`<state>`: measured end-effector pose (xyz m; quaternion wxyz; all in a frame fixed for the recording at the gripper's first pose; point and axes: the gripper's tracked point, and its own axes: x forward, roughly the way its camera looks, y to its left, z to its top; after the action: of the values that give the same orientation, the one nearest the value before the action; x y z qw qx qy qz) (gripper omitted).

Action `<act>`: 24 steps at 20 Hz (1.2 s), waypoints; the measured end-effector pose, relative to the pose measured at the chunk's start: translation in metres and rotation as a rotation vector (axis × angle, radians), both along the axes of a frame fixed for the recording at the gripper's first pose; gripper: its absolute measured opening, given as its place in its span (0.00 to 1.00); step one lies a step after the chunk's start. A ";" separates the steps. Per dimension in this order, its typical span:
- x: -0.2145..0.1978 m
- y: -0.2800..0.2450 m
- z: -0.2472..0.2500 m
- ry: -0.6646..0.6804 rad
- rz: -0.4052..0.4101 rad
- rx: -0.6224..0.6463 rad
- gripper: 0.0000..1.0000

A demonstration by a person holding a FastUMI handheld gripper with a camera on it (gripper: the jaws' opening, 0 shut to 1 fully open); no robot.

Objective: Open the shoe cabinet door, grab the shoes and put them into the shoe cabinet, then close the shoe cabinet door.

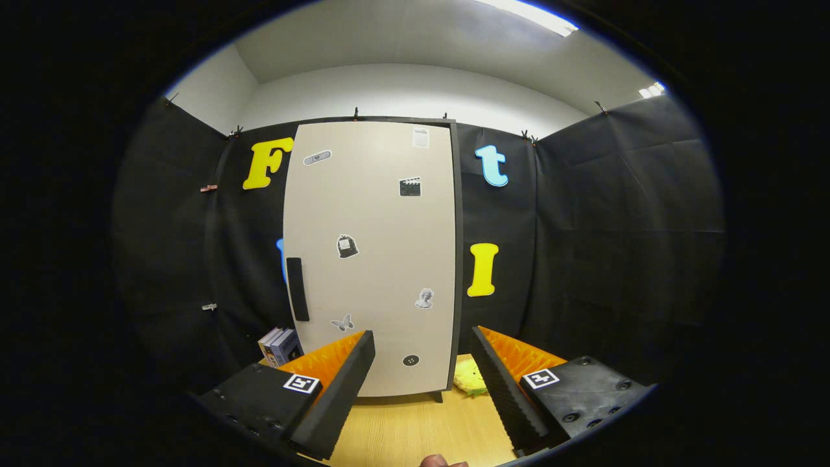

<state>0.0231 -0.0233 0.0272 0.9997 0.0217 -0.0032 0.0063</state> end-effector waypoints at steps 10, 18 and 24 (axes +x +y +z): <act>-0.007 0.011 0.001 0.001 0.010 -0.001 0.98; -0.009 0.013 0.000 0.001 0.013 -0.009 0.98; -0.009 0.012 -0.001 0.005 0.016 -0.005 0.98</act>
<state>0.0136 -0.0110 0.0257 0.9997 0.0194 -0.0006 0.0142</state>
